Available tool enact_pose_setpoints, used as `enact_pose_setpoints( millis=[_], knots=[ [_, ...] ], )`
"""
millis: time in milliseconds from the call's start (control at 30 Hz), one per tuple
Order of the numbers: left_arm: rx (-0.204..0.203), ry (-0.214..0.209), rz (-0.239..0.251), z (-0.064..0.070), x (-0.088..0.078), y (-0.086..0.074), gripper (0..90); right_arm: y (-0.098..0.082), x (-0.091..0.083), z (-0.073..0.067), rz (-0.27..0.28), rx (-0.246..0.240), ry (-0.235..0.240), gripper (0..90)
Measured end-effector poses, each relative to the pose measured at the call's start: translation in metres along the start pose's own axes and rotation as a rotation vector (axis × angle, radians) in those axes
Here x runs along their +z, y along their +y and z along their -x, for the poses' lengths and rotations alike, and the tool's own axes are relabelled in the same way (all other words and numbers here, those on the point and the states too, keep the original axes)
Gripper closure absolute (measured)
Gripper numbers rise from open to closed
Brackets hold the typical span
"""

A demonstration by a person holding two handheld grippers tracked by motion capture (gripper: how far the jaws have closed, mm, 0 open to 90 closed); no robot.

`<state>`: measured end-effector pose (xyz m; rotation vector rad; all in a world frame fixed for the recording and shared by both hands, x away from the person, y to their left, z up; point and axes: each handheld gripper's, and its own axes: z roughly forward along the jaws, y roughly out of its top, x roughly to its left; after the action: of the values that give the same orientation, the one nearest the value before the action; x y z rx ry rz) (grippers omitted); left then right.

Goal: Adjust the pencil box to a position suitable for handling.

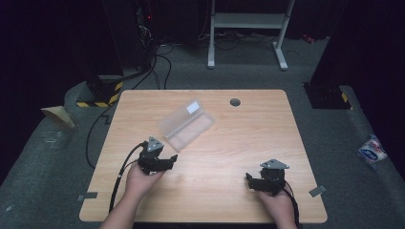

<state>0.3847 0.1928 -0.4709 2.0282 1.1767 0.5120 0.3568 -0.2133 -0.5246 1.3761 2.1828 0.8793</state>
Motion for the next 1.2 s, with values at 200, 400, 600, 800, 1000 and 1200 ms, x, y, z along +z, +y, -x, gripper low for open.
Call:
enact_pose_setpoints(
  millis=[200,400,600,800,1000,1200],
  knots=[
    [-0.017,-0.005,-0.041,0.003,0.024,0.013,35.5,0.0,0.0,0.0,0.0,0.0,0.0,11.5],
    [0.007,0.024,-0.062,0.013,0.041,0.024,39.5,0.0,0.0,0.0,0.003,-0.007,0.004,11.9],
    [0.0,0.043,-0.092,0.012,0.058,0.031,50.0,0.0,0.0,0.001,0.006,-0.015,0.006,12.3],
    [0.012,0.07,-0.151,0.013,0.069,0.033,56.4,0.0,0.0,0.001,0.006,-0.015,0.006,12.3],
    [0.016,0.052,-0.156,0.013,0.072,0.031,65.9,0.0,0.0,0.0,0.004,-0.011,0.006,12.6],
    [0.048,0.06,-0.153,0.017,0.075,0.027,71.7,0.0,0.0,0.0,0.006,-0.008,0.005,12.7]
  ],
)
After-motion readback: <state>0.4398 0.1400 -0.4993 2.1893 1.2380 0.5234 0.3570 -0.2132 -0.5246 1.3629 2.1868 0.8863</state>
